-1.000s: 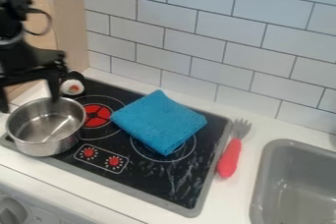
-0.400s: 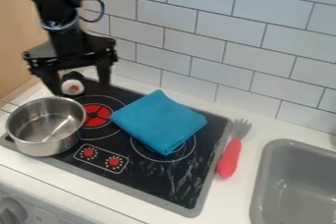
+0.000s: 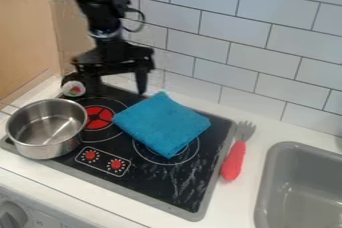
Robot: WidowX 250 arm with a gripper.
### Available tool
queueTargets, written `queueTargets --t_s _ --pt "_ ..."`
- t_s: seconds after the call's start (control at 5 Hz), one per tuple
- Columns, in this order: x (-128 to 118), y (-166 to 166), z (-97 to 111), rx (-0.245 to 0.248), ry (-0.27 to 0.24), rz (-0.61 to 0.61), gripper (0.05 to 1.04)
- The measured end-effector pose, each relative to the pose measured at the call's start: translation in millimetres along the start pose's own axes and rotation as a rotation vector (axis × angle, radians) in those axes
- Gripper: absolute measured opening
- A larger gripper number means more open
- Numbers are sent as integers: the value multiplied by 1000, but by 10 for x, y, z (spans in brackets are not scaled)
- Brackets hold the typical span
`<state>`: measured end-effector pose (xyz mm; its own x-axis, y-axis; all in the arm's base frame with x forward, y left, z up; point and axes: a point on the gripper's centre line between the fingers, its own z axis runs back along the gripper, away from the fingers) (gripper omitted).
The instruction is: Move the blue cloth to the lower right corner of the stove
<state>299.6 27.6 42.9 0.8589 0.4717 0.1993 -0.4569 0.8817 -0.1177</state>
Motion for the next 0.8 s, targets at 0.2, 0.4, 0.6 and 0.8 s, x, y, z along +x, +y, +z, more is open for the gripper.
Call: queueTargets --t_s 0.2,0.4,0.6,0.8 --pt "35 -176 -108 -9 28 -37 999" --pt "-8 -295 -200 -16 57 -65 999" --pt "-16 -445 -339 -4 94 -93 999" --pt "-22 -470 -437 14 122 -110 999"
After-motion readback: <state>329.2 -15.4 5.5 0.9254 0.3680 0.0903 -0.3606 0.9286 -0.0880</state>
